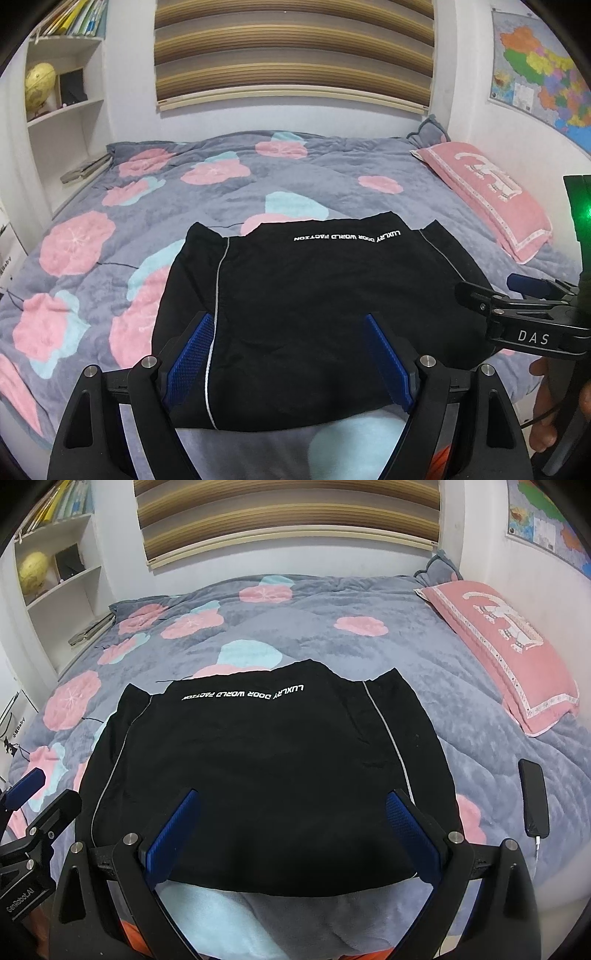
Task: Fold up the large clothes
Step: 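Release the jacket and hold both grippers open above it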
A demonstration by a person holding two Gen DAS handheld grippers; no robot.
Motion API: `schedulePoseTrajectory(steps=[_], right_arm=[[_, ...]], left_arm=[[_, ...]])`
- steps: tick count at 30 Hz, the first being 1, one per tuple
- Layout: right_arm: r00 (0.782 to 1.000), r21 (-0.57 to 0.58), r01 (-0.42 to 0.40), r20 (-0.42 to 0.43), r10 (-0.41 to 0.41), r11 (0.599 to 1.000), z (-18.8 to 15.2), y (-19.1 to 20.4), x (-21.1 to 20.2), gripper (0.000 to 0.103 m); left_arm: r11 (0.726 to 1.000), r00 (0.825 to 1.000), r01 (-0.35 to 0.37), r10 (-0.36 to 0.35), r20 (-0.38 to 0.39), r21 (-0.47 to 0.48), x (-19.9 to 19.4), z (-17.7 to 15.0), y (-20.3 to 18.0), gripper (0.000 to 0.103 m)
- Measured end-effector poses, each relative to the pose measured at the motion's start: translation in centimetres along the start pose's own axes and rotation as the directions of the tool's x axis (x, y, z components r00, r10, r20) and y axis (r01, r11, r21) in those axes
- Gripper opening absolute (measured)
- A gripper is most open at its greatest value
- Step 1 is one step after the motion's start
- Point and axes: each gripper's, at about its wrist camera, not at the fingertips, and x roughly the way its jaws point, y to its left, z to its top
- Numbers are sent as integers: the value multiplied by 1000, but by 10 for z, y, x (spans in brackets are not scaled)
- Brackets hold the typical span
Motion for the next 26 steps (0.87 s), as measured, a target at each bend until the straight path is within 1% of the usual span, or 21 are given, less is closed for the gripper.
schedulePoseTrajectory(steps=[3,14,18,23,26], right_arm=[[1000,-1,-3,-5,3,1000,0,0,2,101],[1000,-2,-2,-1,2,1000,0,4,0,101],[1000,-4,-2,0,2,1000,0,5,0,101],[1000,-16,3,2,-2,1000,0,6,0,101],[1000,-17,-1,-1,1,1000,0,7,0,101]], left_arm=[[1000,1000,-15,15,6,9,0,0,-1,84],[1000,1000,-22,21,12,21,-2,1,-6,84],[1000,1000,15,-15,11,4,-2,1,-3,84],[999,998,-39,40,45,-20,-4,1,4,84],[999,998,-37,38,46,-6,-4,1,5,84]])
